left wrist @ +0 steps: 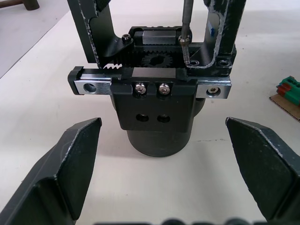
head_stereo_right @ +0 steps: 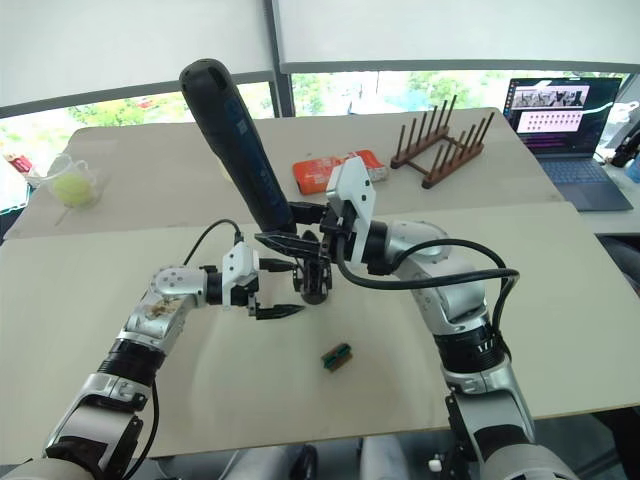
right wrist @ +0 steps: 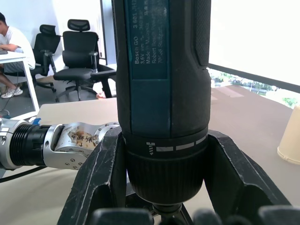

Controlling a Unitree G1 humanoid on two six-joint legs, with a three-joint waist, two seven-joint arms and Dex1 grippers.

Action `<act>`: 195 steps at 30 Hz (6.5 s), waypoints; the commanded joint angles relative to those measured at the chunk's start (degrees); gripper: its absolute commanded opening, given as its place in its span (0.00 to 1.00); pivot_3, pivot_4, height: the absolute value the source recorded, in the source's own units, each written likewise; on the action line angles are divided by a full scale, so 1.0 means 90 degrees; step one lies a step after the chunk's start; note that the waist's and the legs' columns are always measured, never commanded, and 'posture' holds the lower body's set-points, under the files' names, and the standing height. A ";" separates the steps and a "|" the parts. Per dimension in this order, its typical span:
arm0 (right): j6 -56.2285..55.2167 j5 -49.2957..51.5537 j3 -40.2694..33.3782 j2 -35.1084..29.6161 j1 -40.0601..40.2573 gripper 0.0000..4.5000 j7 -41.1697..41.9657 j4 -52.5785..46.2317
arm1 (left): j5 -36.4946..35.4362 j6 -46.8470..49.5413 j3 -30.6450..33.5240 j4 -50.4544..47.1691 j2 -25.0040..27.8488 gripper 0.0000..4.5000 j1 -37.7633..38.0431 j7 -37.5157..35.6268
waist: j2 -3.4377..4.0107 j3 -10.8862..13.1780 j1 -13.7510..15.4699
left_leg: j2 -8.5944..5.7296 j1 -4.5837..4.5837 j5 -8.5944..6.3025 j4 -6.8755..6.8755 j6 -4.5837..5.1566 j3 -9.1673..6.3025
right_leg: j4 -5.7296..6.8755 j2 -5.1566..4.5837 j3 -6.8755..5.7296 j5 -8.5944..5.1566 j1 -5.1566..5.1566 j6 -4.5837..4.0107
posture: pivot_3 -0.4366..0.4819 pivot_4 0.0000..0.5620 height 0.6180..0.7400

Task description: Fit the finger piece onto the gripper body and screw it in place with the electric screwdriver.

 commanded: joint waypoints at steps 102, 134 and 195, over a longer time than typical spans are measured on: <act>-0.0301 0.0060 -0.0175 0.0035 -0.0066 0.42 -0.0009 -0.0322 | -0.0009 -0.0247 0.0049 -0.0069 -0.0074 1.00 -0.0100 0.0046 | 0.0000 0.0000 0.0002 | 0.0000 0.0000 0.0000 0.0000 0.0000 0.0000 | 0.0001 0.0000 0.0000 0.0000 0.0000 0.0000 | 0.48 0.27 1.00; -0.0322 -0.0028 -0.0147 0.0043 -0.0036 0.42 0.0097 -0.0304 | -0.0009 -0.0233 0.0046 -0.0063 -0.0078 1.00 -0.0096 0.0049 | 0.0000 0.0000 0.0000 | 0.0000 0.0000 0.0000 0.0000 0.0000 0.0000 | 0.0001 0.0000 0.0000 0.0000 0.0000 0.0000 | 0.48 0.27 1.00; -0.0244 0.0059 -0.0190 0.0051 -0.0053 0.42 0.0023 -0.0326 | 0.0007 -0.0266 0.0050 -0.0036 -0.0103 1.00 -0.0133 0.0078 | 0.0000 0.0000 -0.0001 | 0.0000 0.0000 0.0000 0.0001 0.0000 0.0000 | 0.0001 0.0001 0.0000 0.0000 -0.0001 0.0000 | 0.48 0.27 1.00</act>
